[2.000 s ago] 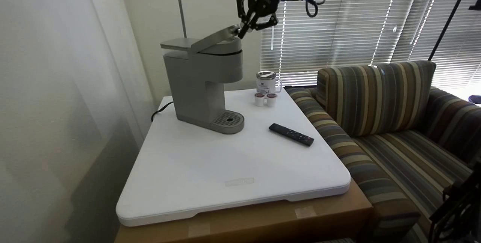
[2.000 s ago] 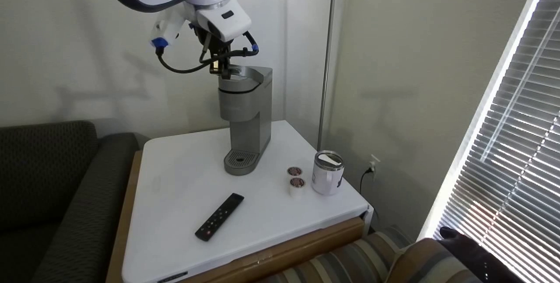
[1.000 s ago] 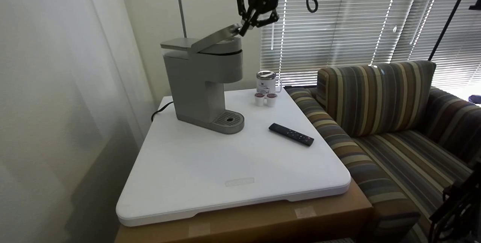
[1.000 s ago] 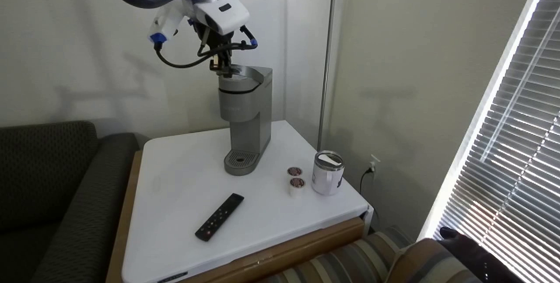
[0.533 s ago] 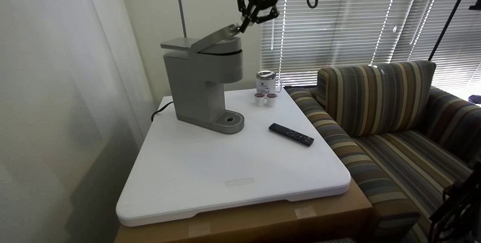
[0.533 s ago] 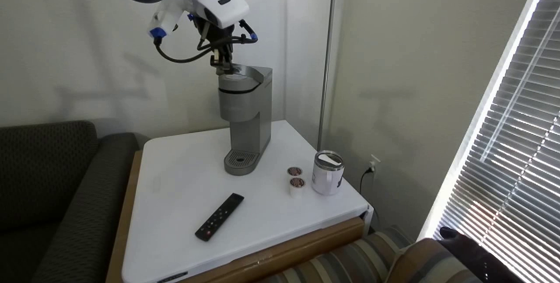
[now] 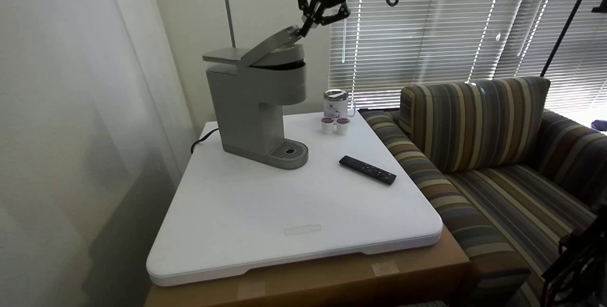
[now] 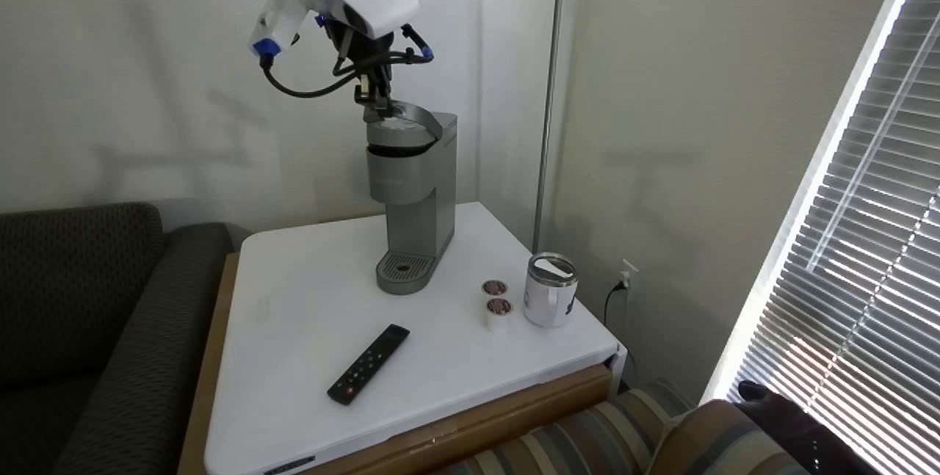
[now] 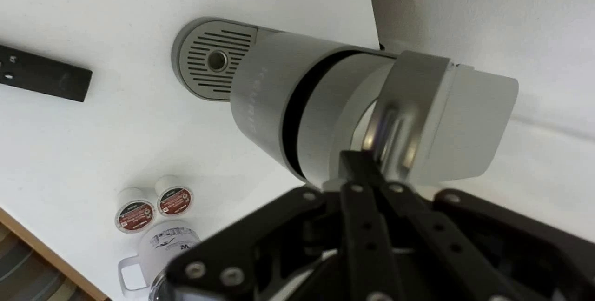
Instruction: Open the coffee machine chamber
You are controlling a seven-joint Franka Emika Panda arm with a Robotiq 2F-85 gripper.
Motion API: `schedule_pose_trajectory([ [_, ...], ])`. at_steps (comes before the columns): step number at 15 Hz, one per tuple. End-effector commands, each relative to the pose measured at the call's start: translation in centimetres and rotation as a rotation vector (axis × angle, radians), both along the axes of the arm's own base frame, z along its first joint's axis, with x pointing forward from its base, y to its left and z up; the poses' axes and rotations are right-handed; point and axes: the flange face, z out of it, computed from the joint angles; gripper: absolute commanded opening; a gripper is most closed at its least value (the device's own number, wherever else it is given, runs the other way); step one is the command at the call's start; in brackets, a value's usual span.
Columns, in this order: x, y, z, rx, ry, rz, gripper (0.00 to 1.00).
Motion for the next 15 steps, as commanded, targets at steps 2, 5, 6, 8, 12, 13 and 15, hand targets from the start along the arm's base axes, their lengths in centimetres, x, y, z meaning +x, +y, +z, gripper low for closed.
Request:
schedule_pose_trajectory([
  [2,0.4,0.4,2.2,-0.024,-0.021,0.001,0.00],
  [5,0.8,0.9,3.1,-0.039,-0.029,0.005,0.00],
  [6,0.9,1.0,3.3,-0.043,-0.032,0.007,0.00],
  [8,1.3,1.4,3.7,-0.049,-0.037,0.012,0.00],
  [12,1.9,1.9,4.4,-0.056,-0.040,0.023,0.00],
  [13,2.1,1.9,4.6,-0.055,-0.033,0.025,0.00],
  [15,2.4,1.9,4.9,-0.050,-0.016,0.032,0.00],
])
